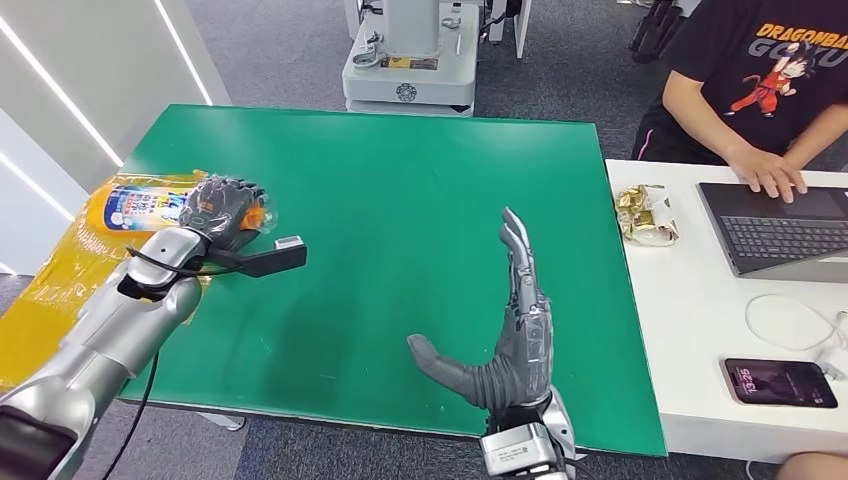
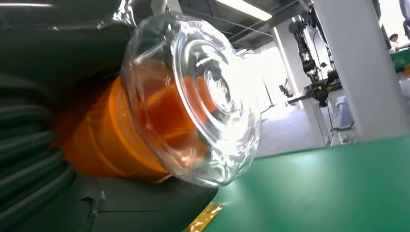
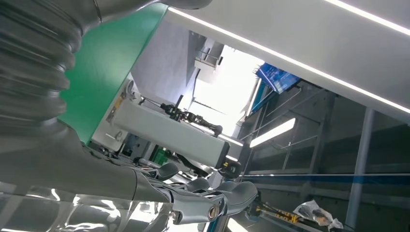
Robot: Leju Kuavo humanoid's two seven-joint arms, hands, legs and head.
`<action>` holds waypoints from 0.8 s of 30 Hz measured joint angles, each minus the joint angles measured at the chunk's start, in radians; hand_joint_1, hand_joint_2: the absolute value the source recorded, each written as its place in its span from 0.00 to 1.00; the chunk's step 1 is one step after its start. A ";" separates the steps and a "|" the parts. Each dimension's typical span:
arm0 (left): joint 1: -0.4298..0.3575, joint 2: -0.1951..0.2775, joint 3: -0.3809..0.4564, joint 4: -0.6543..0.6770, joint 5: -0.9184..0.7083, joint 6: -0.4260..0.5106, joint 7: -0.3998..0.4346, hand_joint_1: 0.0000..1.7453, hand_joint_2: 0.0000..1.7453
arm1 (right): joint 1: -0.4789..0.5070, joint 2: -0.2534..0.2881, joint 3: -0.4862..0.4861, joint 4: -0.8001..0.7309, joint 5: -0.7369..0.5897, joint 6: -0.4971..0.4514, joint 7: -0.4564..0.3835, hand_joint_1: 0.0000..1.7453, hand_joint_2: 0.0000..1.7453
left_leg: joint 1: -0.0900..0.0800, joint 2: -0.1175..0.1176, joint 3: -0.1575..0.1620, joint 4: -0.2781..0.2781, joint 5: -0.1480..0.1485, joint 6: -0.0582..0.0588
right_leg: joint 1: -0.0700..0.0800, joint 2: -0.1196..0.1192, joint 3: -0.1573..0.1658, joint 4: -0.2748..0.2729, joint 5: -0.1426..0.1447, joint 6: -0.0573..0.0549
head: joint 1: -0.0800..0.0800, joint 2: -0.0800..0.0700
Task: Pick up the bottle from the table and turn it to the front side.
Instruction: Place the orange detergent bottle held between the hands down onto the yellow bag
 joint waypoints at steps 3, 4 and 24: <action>-0.006 0.000 -0.006 0.069 -0.038 0.000 0.015 1.00 1.00 | 0.000 0.000 0.000 0.000 0.000 0.002 0.000 0.00 1.00 | 0.000 0.000 0.000 0.000 0.000 0.000 | 0.000 0.000 0.000 0.000 0.000 0.000 | 0.000 0.000; -0.007 0.001 -0.007 0.089 -0.048 0.000 0.020 1.00 1.00 | 0.000 0.000 0.000 0.000 0.000 0.001 0.000 0.00 1.00 | 0.000 0.000 0.000 0.000 0.000 0.000 | 0.000 0.000 0.000 0.000 0.000 0.000 | 0.000 0.000; 0.033 0.043 0.030 0.265 -0.167 -0.023 0.001 1.00 1.00 | -0.009 0.000 0.000 0.001 -0.020 0.032 -0.013 0.00 1.00 | 0.000 -0.001 0.000 0.000 0.000 0.000 | 0.000 -0.001 0.001 0.000 0.000 0.000 | 0.000 0.000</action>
